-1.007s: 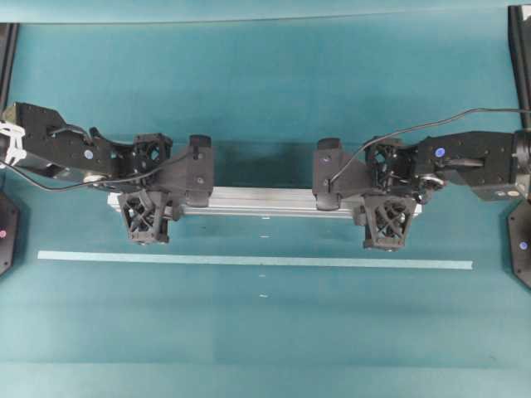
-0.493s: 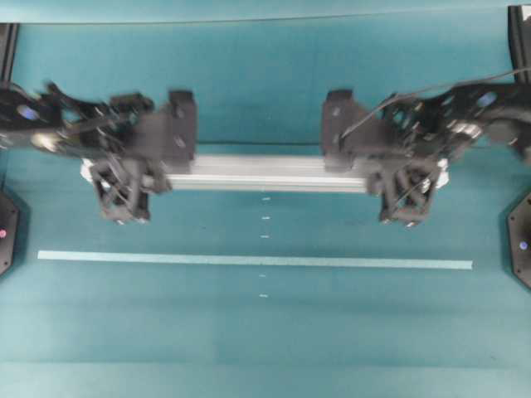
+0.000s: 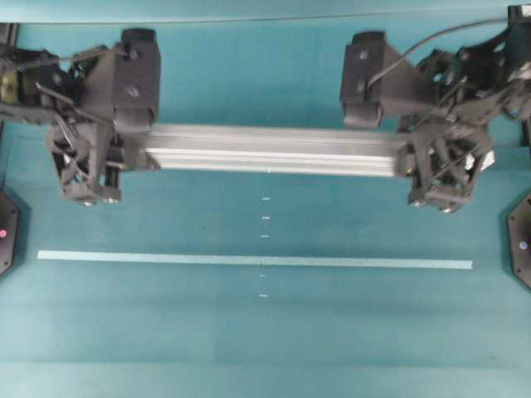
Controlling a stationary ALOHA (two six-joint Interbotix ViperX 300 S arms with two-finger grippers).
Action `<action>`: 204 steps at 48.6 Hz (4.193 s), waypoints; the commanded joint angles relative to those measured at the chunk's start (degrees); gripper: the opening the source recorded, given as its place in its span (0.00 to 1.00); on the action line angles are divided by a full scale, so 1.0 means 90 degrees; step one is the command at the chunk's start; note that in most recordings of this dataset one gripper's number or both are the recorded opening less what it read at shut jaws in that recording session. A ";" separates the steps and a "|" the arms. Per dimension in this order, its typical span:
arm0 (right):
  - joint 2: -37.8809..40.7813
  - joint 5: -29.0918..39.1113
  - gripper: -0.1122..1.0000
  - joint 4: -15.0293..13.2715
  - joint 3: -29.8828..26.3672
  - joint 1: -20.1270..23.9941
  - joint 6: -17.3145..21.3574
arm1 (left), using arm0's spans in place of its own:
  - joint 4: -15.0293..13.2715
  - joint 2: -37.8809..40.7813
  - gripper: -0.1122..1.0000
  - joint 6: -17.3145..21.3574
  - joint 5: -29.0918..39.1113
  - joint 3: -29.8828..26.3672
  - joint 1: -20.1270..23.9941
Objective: Lift the metal rail with both hands and move it towards you.
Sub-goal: 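Lift the rail with both grippers and carry it away from the front, then carry the held rail with both grippers back toward the front strip, then lower the rail with both grippers onto the table beside the strip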
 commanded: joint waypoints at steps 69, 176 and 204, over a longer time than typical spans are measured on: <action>0.0439 0.0430 0.46 0.0029 -0.0732 0.0264 0.0635 | 0.0029 -0.0166 0.38 -0.0625 0.0176 -0.0439 -0.0303; 0.1953 -0.5137 0.46 0.0352 0.3213 0.1133 0.0371 | 0.0029 0.2148 0.38 -0.1592 -0.4902 0.3184 -0.0908; 0.2070 -0.5381 0.46 0.0322 0.3232 0.1094 0.0361 | 0.0029 0.2373 0.38 -0.1611 -0.5039 0.3193 -0.0918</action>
